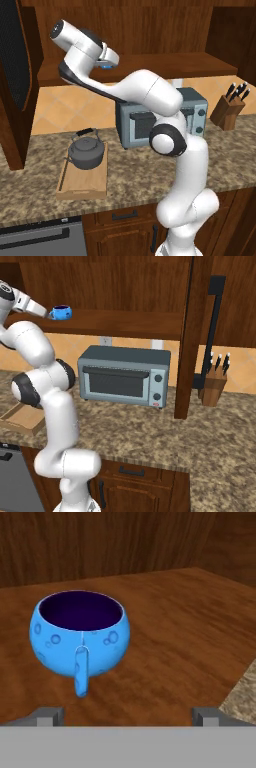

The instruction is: Pick the kettle from the counter and place it on the tray. Then pick the mug from the cabinet and place it on the tray. Then close the cabinet doors.

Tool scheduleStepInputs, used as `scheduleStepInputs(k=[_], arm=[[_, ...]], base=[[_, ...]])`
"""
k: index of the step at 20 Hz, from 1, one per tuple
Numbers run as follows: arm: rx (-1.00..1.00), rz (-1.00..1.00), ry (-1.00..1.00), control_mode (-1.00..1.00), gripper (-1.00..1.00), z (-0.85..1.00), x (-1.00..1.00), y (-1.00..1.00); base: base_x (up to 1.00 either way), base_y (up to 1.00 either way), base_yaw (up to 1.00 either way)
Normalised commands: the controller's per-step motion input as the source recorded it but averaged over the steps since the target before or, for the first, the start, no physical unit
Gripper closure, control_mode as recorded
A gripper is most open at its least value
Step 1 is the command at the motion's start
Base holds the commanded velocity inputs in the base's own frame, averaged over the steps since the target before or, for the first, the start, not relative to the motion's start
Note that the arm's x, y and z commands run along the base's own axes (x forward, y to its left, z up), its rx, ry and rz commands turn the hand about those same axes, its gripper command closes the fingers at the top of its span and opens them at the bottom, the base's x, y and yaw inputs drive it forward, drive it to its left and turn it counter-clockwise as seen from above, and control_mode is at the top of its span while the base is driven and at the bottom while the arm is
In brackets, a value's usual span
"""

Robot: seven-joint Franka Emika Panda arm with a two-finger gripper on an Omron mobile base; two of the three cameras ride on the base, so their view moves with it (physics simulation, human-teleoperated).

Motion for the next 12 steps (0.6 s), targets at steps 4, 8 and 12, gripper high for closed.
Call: scheduleStepInputs(k=[4,8,12], arm=[[0.00,0.00,0.00,-1.00,-1.00,-0.04,0.19,0.00],[0.00,0.00,0.00,-1.00,-1.00,-0.11,0.13,-0.01],[0.01,0.00,0.00,-1.00,-1.00,-0.03,0.14,-0.06]], base=[[0.00,0.00,0.00],[0.00,0.00,0.00],[0.00,0.00,0.00]])
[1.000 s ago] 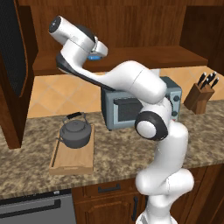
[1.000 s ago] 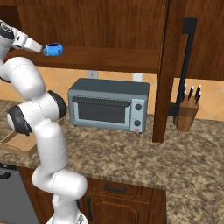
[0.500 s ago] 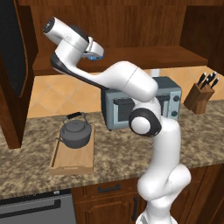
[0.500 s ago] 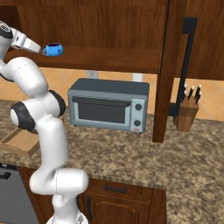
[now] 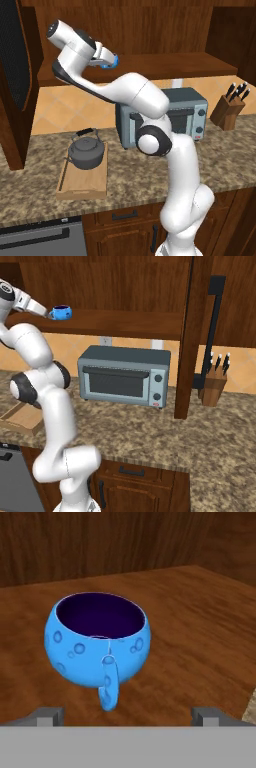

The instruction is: Pick the kettle from the counter and place it on the tray. Then pick the mug from the cabinet and place it on the tray. Then close the cabinet doors.

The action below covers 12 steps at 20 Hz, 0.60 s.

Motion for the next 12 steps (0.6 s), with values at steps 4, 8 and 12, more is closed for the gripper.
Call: scheduleStepInputs(k=[4,8,12], arm=[[0.01,0.00,0.01,-1.00,-1.00,0.00,0.19,-0.15],[0.00,0.00,0.01,-1.00,-1.00,-0.10,0.18,-0.10],[0.00,0.00,0.00,-1.00,-1.00,-0.10,0.18,-0.02]], base=[[0.00,0.00,0.00],[0.00,0.00,0.00],[0.00,0.00,0.00]])
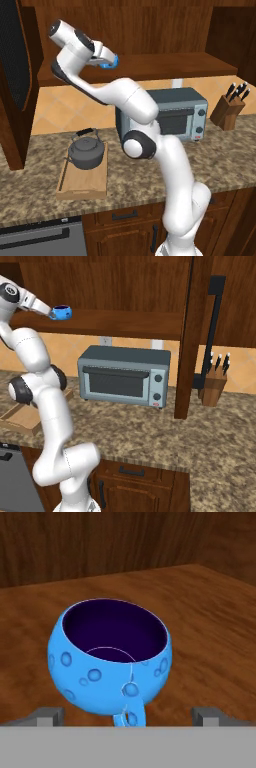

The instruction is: Pick the kettle from the counter and place it on the tray. Then pick the mug from the cabinet and place it on the tray. Then close the cabinet doors.

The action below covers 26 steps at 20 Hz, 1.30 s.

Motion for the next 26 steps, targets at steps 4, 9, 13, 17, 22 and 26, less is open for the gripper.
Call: scheduleStepInputs(k=[4,9,13,17,22,26], arm=[[0.01,0.00,0.00,-1.00,-1.00,-0.01,0.15,-0.03],[0.01,0.00,0.00,-1.00,-1.00,0.00,0.05,-0.07],[0.00,0.00,0.00,-1.00,1.00,-0.01,0.00,-0.12],[0.00,0.00,0.00,-1.00,1.00,-0.01,0.00,-0.05],[0.00,0.00,0.00,-1.00,1.00,-0.04,0.00,-0.03],[0.00,0.00,-0.05,-1.00,1.00,-0.01,-0.24,-0.01]], base=[[0.00,0.00,0.00],[0.00,0.00,0.00],[0.00,0.00,0.00],[0.00,0.00,0.00],[0.00,0.00,0.00],[0.00,0.00,0.00]])
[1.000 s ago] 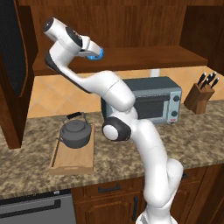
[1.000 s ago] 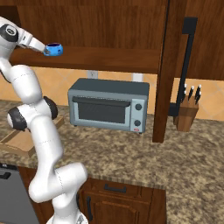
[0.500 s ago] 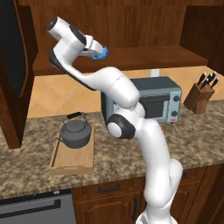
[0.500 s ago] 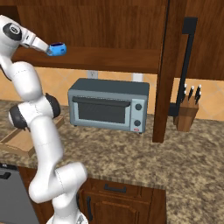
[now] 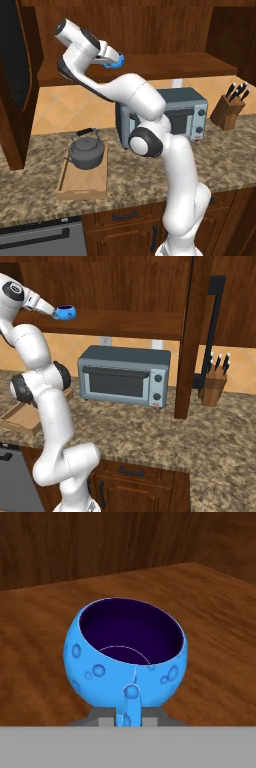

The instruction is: Pick the kettle from the counter and place it on the tray. Then pick the mug from the cabinet and place it on the tray. Then close the cabinet doors.

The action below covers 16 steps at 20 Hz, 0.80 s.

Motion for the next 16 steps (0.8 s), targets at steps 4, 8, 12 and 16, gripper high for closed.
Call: scheduleStepInputs(k=[4,8,12,16], arm=[[0.00,0.00,-0.05,-1.00,1.00,0.00,-0.65,-0.01],[0.00,0.00,-0.02,-1.00,1.00,0.00,-0.74,-0.05],[0.01,0.00,-0.16,-1.00,1.00,0.00,-0.91,-0.18],[0.04,0.05,-0.19,-1.00,1.00,0.00,-1.00,-0.24]], base=[[0.00,0.00,0.00],[0.00,0.00,0.00],[0.00,0.00,0.00],[0.00,0.00,0.00]])
